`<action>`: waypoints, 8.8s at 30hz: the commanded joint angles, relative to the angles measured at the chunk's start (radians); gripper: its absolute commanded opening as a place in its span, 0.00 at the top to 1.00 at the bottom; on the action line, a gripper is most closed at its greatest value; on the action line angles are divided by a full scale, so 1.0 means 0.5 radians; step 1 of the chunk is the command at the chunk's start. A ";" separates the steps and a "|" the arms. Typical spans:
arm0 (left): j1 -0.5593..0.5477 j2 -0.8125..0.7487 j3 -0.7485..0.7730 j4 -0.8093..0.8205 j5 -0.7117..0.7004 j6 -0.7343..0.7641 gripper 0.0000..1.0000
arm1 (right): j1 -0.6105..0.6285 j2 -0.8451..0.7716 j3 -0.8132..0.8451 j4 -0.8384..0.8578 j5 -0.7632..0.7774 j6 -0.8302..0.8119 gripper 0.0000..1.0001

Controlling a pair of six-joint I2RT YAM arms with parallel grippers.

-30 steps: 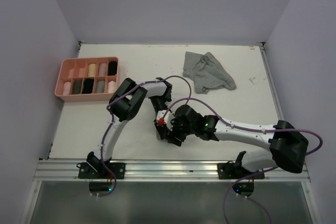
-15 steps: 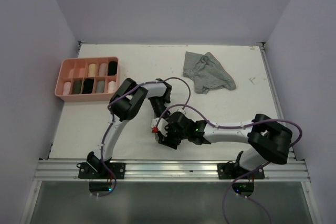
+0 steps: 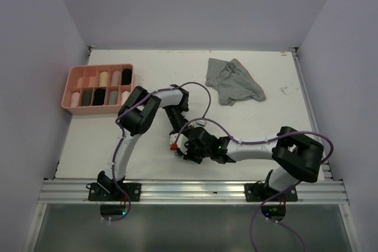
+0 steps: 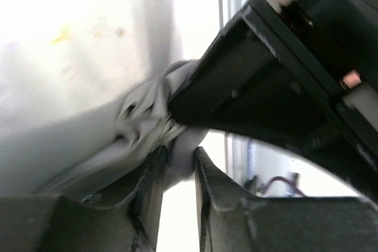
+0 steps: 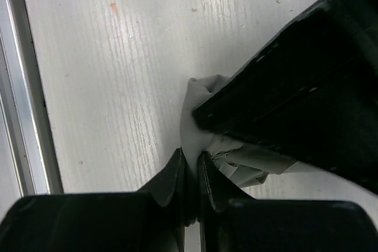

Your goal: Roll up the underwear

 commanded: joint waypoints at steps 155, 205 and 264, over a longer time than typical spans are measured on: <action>0.268 -0.155 -0.105 0.452 -0.156 0.100 0.69 | 0.042 0.343 0.370 -0.326 -0.329 -0.021 1.00; -0.090 -2.549 -2.332 2.427 -0.646 -0.084 0.50 | -0.737 1.405 0.389 0.778 -1.741 1.593 1.00; -0.023 -0.226 -0.534 1.019 -0.616 -0.713 0.92 | -0.075 -0.259 0.429 -0.705 0.045 -0.011 0.46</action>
